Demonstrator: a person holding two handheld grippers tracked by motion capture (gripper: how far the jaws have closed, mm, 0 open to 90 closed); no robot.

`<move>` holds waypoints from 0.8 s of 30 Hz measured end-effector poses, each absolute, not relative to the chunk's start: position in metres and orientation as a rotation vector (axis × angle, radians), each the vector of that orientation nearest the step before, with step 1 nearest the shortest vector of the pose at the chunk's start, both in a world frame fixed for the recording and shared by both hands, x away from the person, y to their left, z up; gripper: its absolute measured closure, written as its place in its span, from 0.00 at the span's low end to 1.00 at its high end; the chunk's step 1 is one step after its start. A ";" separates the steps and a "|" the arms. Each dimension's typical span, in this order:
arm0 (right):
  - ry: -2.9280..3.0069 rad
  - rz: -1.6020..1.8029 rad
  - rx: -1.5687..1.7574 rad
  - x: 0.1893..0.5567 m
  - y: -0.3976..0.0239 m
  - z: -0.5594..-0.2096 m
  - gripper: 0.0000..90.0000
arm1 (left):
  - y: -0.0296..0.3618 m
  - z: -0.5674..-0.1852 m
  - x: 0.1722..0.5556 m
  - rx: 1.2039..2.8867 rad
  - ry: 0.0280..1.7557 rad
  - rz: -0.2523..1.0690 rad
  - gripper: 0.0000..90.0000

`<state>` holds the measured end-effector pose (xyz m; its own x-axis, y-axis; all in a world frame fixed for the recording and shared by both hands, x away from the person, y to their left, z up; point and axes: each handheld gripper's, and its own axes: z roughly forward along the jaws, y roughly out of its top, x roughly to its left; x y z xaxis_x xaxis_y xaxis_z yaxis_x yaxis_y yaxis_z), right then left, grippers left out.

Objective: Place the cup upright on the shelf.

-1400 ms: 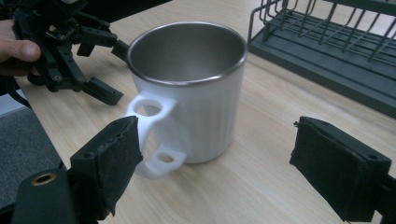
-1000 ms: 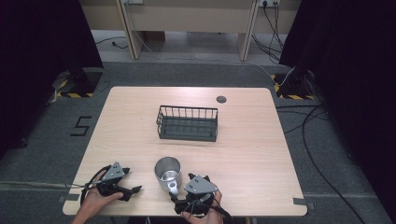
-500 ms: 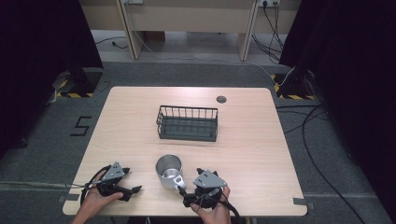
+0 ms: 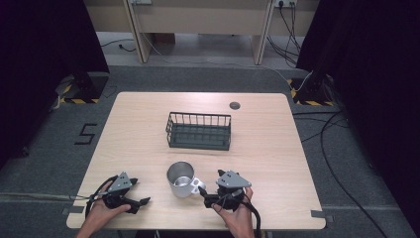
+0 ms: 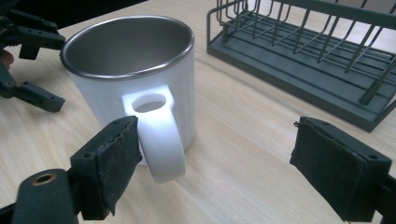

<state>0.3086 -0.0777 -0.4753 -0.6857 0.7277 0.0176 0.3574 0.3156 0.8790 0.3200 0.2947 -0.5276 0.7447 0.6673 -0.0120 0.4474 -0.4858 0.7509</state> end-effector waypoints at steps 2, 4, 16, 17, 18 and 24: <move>2.205 1.324 0.967 0.310 -0.078 -0.475 0.17 | 0.295 -0.528 0.320 2.164 0.835 0.361 0.12; 2.200 1.323 0.976 0.315 -0.080 -0.477 0.17 | 0.295 -0.528 0.320 2.164 0.834 0.362 0.12; 2.173 1.312 1.013 0.334 -0.089 -0.479 0.17 | 0.295 -0.528 0.320 2.164 0.835 0.361 0.12; 2.173 1.312 1.013 0.334 -0.089 -0.479 0.17 | 0.295 -0.528 0.320 2.164 0.835 0.361 0.12; 2.168 1.311 1.014 0.337 -0.089 -0.479 0.17 | 0.295 -0.528 0.320 2.164 0.835 0.362 0.12; 2.168 1.316 1.021 0.340 -0.090 -0.479 0.17 | 0.295 -0.528 0.320 2.164 0.835 0.361 0.12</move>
